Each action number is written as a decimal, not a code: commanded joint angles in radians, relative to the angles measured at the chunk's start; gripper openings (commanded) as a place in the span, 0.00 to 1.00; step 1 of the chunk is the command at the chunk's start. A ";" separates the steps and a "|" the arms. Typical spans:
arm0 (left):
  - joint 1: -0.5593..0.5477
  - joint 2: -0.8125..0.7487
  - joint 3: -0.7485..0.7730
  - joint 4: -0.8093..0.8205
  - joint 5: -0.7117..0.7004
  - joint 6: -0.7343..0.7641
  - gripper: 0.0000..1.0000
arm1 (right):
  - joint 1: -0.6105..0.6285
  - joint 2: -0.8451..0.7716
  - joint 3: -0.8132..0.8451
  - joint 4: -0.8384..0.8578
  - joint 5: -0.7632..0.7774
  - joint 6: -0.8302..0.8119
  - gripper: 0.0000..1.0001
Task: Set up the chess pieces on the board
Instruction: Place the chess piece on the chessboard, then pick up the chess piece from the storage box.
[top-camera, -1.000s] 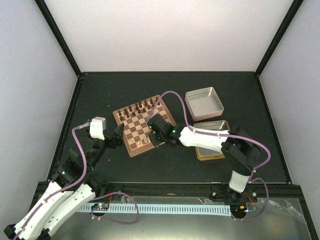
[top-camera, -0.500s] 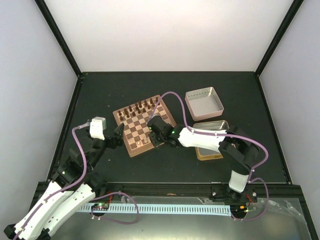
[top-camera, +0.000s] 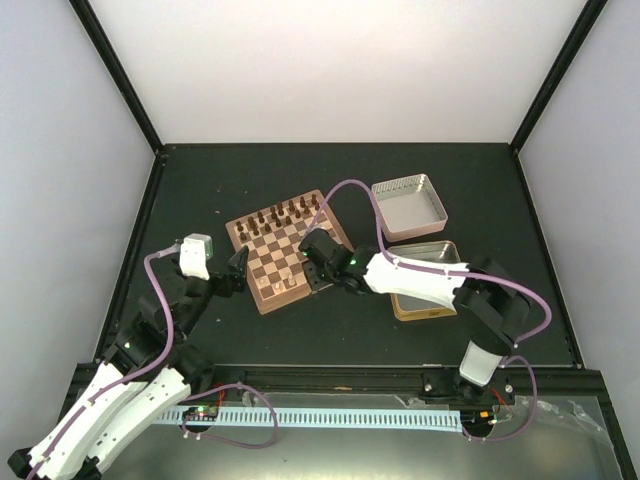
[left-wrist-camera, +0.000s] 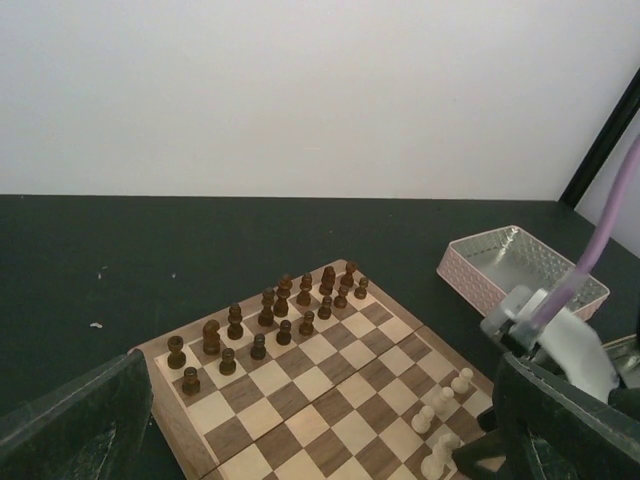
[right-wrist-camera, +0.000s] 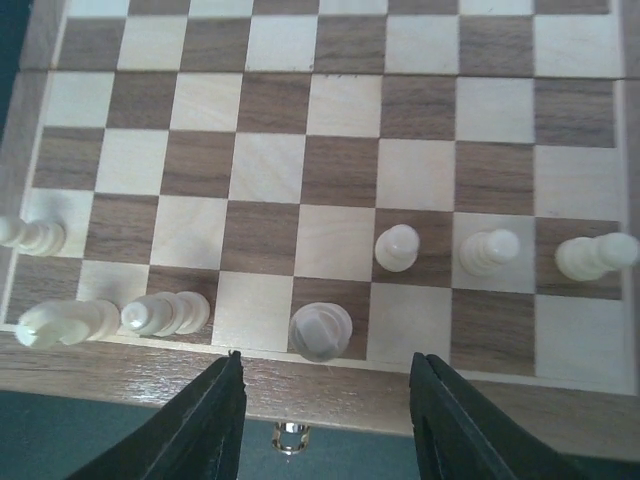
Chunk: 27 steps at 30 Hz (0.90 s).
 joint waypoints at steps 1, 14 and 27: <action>0.007 0.005 0.000 0.003 0.012 -0.011 0.95 | -0.026 -0.104 0.021 -0.040 0.050 0.059 0.47; 0.007 0.033 -0.012 0.034 0.082 -0.027 0.95 | -0.333 -0.428 -0.236 -0.243 0.152 0.260 0.47; 0.006 0.124 -0.009 0.103 0.144 -0.045 0.95 | -0.633 -0.560 -0.485 -0.317 0.176 0.334 0.52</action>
